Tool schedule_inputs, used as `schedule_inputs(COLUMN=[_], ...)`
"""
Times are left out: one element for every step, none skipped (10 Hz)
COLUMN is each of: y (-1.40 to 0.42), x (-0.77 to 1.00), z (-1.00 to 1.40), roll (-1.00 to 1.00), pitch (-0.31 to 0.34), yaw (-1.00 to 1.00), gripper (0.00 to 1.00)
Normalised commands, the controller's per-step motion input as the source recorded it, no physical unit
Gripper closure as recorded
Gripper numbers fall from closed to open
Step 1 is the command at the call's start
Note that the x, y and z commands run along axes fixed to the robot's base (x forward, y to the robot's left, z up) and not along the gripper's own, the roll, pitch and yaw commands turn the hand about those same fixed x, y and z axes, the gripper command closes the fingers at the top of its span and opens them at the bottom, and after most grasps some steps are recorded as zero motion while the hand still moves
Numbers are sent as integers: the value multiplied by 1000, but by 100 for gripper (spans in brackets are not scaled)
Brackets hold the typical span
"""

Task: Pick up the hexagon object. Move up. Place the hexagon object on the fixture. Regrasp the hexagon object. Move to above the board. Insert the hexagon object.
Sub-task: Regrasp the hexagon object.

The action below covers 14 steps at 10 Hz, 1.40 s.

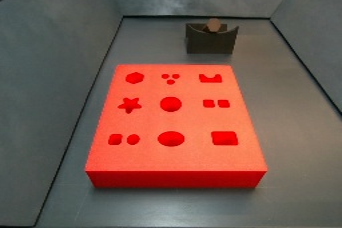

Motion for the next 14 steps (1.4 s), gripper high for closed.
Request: schedule_inputs(y=[-22, -22, -21, -18, -19, -18, -21, -23, -19, -23, -27, -30, -31, -34], x=[-39, -32, -24, -20, -20, -14, -5, 14, 25, 36, 51, 72, 83, 89], z=[14, 13, 5, 5, 4, 8, 8, 1, -7, -1, -2, -11, -10, -10], roll=[1000, 1000, 1000, 1000, 1000, 1000, 1000, 1000, 1000, 1000, 1000, 1000, 1000, 1000], pitch=[19, 13, 9, 6, 6, 10, 15, 23, 31, 41, 54, 77, 99, 115], yaw=[23, 24, 25, 27, 28, 30, 32, 35, 38, 41, 46, 56, 68, 78], gripper=[0, 0, 0, 0, 0, 0, 0, 0, 0, 0, 0, 0, 0, 0])
